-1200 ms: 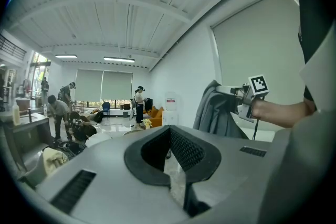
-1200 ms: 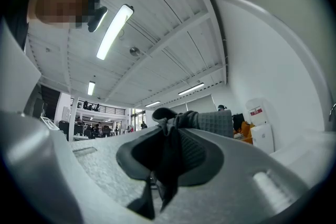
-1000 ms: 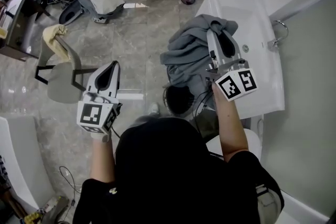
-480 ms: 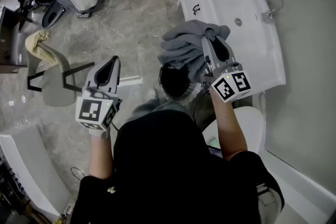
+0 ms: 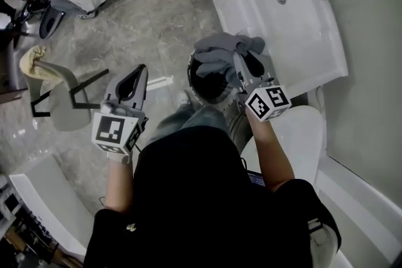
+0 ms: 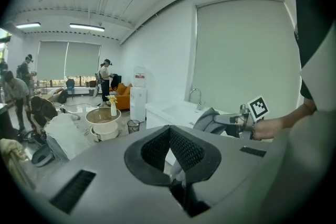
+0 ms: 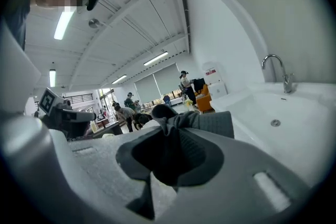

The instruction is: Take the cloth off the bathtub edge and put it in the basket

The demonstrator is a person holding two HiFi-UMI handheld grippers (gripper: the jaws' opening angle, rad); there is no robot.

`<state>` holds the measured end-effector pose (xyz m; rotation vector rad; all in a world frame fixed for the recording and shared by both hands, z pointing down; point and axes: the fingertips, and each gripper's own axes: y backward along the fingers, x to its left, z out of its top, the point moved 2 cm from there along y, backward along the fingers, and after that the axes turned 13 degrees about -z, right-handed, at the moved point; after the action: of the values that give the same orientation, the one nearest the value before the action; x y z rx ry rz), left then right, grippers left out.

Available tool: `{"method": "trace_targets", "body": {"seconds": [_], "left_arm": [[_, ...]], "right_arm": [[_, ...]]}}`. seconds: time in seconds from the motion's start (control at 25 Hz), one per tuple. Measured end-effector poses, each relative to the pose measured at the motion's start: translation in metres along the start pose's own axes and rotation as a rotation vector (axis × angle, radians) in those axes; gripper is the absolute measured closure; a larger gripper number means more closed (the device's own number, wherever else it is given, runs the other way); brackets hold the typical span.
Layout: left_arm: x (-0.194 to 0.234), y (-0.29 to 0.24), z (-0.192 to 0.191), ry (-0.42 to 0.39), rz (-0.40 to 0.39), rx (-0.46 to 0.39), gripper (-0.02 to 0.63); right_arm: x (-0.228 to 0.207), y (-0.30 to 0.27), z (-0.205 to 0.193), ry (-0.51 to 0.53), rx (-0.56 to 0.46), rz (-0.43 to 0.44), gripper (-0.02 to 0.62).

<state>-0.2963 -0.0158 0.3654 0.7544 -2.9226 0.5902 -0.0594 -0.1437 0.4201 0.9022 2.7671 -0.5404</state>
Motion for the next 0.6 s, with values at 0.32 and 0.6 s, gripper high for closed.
{"method": "trace_targets", "body": {"seconds": [0.32,0.6], "left_arm": [[-0.010,-0.031,-0.042,0.008,-0.083,0.086,0.591],[-0.020,-0.053,-0.070,0.023,-0.136,0.146,0.591]], "right_arm": [[-0.035,-0.009,-0.101,-0.023,0.143,-0.061,0.526],[-0.061,-0.022,-0.176,-0.055,0.247,-0.110,0.526]]}}
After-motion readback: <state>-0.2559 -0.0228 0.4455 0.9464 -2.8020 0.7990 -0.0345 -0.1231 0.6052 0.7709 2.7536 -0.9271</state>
